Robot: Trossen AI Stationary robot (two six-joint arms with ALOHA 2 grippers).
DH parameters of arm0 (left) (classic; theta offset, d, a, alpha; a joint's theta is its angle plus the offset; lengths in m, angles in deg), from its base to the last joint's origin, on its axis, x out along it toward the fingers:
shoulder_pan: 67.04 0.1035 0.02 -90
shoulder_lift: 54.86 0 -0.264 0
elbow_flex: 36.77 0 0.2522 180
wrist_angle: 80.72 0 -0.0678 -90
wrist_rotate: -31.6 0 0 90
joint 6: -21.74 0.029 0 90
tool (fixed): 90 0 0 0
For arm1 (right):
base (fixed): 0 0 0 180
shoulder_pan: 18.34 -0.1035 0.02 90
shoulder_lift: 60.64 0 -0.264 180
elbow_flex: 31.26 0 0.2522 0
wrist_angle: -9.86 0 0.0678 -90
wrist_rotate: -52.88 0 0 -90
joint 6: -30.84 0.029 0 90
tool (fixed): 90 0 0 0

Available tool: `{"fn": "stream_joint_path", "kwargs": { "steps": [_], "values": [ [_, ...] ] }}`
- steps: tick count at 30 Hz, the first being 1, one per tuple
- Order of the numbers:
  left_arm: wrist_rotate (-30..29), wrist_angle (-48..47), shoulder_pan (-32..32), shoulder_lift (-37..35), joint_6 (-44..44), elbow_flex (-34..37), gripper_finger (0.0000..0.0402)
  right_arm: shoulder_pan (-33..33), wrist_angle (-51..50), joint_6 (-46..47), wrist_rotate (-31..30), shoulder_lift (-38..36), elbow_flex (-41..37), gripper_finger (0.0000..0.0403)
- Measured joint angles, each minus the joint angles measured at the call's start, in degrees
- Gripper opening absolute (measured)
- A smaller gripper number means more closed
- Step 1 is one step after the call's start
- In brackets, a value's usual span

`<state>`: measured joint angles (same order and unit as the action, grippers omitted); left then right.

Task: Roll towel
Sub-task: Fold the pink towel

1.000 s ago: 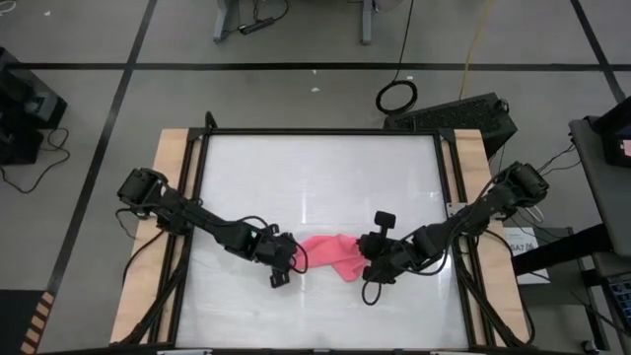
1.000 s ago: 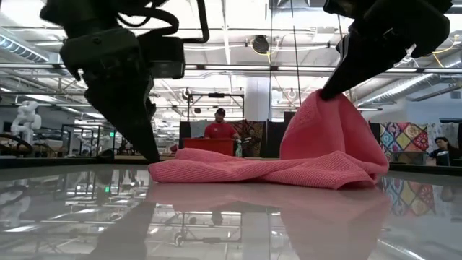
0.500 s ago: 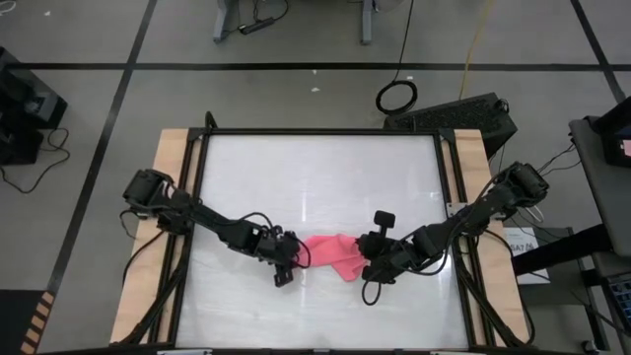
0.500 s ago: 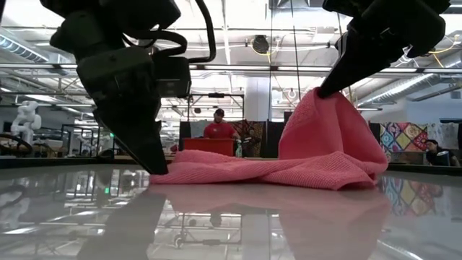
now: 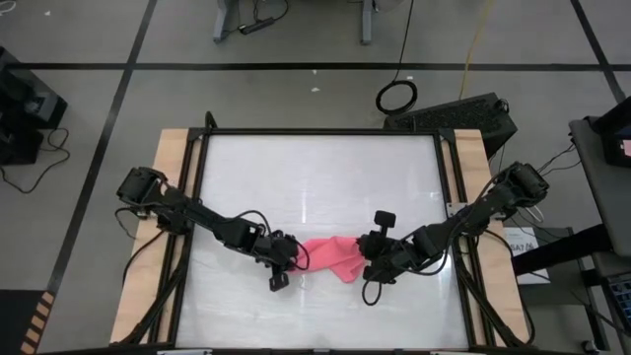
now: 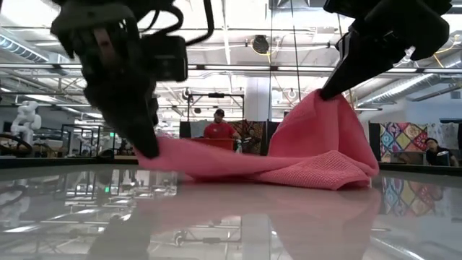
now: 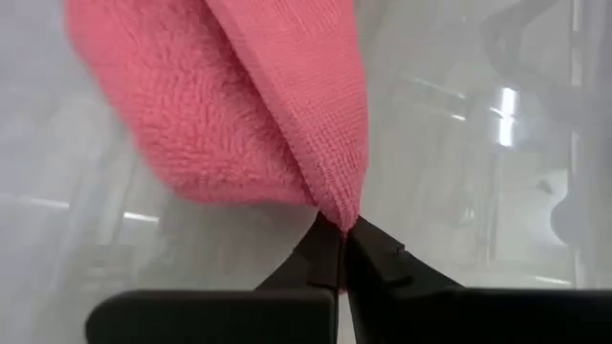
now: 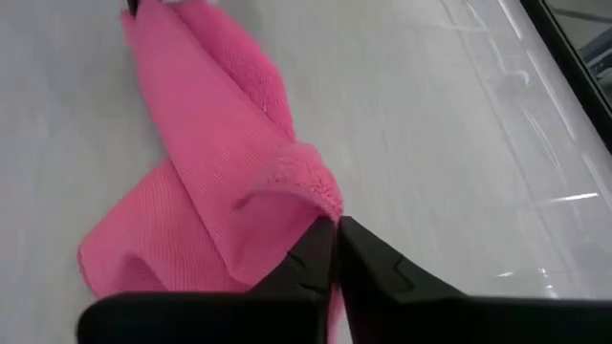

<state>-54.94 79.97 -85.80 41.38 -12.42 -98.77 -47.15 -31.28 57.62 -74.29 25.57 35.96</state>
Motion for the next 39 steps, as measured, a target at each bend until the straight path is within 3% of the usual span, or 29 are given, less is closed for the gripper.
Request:
{"fn": "stream_joint_path", "kwargs": {
  "steps": [5, 8, 13, 17, 23, 26, 30, 39],
  "values": [
    [-1.5, -11.1, -0.6, -6.4, 0.5, -2.9, 0.0006, 0.1, -1.6, 0.5, 2.5, -0.9, 0.0, 0.0037],
    [-4.1, -14.4, -2.2, -10.9, 1.0, -5.5, 0.0005, 0.3, -1.3, 0.7, 5.7, -1.4, 0.0, 0.0039],
    [-7.7, -19.5, -4.5, -15.1, 2.0, -8.6, 0.0003, 0.3, -1.0, -0.1, 6.1, -2.6, 0.0, 0.0031],
    [-8.1, -24.4, -4.6, -13.6, 0.5, -8.6, 0.0003, -1.0, 5.2, -12.5, 5.5, -2.2, 0.0, 0.0058],
    [-6.4, -26.2, -4.6, -8.0, -1.4, -8.5, 0.0003, -1.5, 16.2, -32.4, -2.2, 3.1, 0.1, 0.0164],
    [-5.5, -26.2, -5.0, -6.5, -1.5, -8.5, 0.0004, 0.3, 22.5, -39.2, -2.3, 6.8, 0.0, 0.0197],
    [-5.0, -25.8, -5.2, -5.9, -2.0, -8.5, 0.0004, 2.6, 30.2, -48.4, 1.3, 12.2, 1.1, 0.0202],
    [-4.8, -25.2, -5.4, -6.0, -3.0, -8.5, 0.0005, 6.2, 27.0, -60.7, 1.1, 21.4, 10.9, 0.0166]
  ]
}}
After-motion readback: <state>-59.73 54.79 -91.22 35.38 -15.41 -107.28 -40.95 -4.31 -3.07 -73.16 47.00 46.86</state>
